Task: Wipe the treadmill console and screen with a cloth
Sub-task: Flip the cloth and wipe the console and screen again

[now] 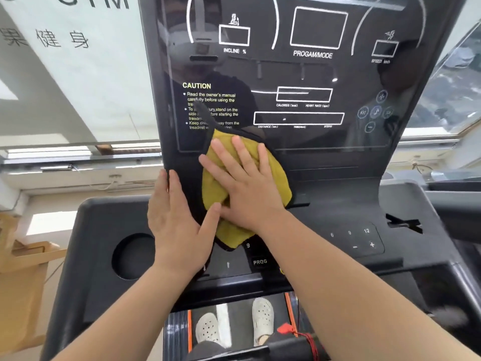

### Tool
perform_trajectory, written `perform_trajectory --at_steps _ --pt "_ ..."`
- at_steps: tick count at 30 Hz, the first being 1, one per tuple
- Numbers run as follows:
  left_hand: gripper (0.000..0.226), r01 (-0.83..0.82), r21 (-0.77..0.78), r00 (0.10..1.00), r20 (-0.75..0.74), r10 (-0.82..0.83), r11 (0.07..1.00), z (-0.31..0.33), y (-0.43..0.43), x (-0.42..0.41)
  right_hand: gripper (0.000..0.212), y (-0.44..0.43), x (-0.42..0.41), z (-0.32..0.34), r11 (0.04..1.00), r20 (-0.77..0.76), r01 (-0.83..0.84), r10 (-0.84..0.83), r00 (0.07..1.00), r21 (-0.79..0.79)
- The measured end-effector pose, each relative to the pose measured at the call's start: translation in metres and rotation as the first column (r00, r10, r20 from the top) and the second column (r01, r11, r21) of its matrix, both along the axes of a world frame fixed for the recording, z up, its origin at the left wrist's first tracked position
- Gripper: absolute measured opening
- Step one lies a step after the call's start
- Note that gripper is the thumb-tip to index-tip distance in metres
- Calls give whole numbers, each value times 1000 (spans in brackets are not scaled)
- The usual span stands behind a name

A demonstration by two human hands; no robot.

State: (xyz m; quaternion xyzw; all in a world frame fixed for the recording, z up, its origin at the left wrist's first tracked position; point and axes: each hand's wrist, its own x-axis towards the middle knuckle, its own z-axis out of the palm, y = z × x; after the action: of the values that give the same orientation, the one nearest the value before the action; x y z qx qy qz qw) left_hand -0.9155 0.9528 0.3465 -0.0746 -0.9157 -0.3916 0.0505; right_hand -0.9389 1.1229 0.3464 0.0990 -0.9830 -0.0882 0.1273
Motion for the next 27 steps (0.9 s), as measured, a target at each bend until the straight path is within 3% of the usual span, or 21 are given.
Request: perform_trajectory --at_steps 5,8,11,17,20,27 --pt "94 -4 -78 999 -36 1 997 -8 11 12 104 82 30 -2 978 2 185 -186 983 -96" --pt "93 12 -116 999 -31 -16 993 -11 16 20 116 134 54 -8 908 70 367 -360 930 -202" --pt "91 16 -167 999 -26 -21 986 -17 23 28 134 169 77 -15 836 147 458 -434 889 -302" --pt "86 57 -221 998 -18 -62 974 -23 45 60 137 219 127 -36 784 363 549 -441 821 -290" --pt "83 78 -259 996 -17 -85 963 -28 58 78 145 239 150 -35 805 490 549 -394 777 -223" --pt "78 84 -300 995 -33 -99 950 -34 91 120 135 207 173 -32 938 516 311 -193 834 -153"
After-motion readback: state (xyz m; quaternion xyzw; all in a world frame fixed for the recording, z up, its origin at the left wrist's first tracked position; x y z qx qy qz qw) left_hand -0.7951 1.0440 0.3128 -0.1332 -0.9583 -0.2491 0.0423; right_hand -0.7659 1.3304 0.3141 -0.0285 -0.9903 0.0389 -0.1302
